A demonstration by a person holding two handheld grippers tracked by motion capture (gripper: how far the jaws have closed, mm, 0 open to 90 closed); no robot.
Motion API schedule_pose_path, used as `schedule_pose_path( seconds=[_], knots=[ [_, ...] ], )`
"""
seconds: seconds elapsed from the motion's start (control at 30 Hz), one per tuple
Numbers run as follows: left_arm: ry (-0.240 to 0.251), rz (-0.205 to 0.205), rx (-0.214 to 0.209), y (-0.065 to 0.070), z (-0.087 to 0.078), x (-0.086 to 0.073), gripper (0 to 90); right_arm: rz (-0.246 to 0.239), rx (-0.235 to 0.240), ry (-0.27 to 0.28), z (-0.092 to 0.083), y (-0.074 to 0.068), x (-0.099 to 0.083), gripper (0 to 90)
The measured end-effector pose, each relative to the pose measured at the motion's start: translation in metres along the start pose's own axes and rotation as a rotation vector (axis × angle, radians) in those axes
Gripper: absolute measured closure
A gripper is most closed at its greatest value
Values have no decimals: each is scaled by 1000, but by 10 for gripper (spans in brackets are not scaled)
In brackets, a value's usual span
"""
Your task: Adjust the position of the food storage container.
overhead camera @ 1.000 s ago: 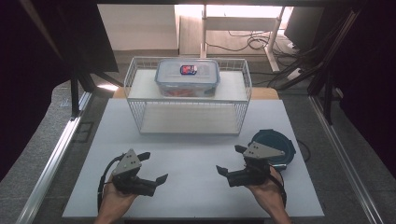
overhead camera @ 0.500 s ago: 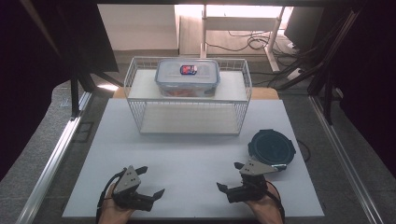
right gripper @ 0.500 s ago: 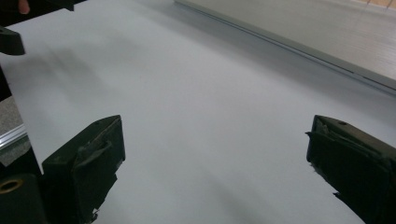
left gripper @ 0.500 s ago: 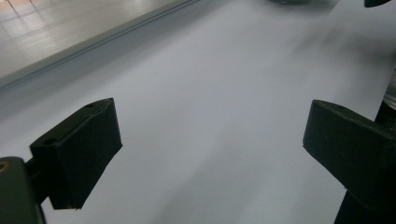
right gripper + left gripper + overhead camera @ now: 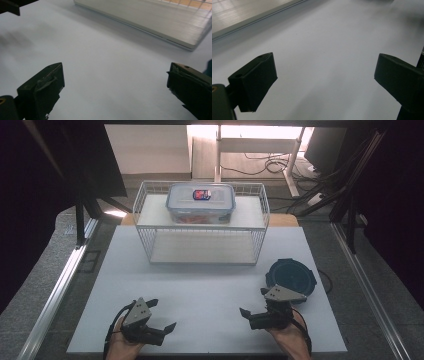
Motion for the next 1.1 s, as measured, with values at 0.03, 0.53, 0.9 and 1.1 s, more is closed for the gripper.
schedule_pose_path(
  seconds=[0.03, 0.53, 0.9, 1.1],
  knots=[
    [-1, -1, 2, -1, 0, 0, 38, 6, -8, 1, -2, 2, 1, 6],
    [-14, -9, 21, -3, 2, -1, 56, 123, -188, 3, -44, 73, 17, 622],
    [-27, -12, 28, -3, 2, -1, 60, 227, -378, -37, -71, 147, 11, 893],
    [-31, -16, 34, -4, 3, -2, 60, 281, -464, -27, -80, 174, 5, 894]
  ],
)
Point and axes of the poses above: each handheld gripper's, and its own axes: z roughly forward along the jaws, x roughly out of its top, y roughly to its right, the point moved 2 cm from there along z, roughly forward along the jaws, and after that the axes turned 9 degrees about x, right-handed, at the moved point
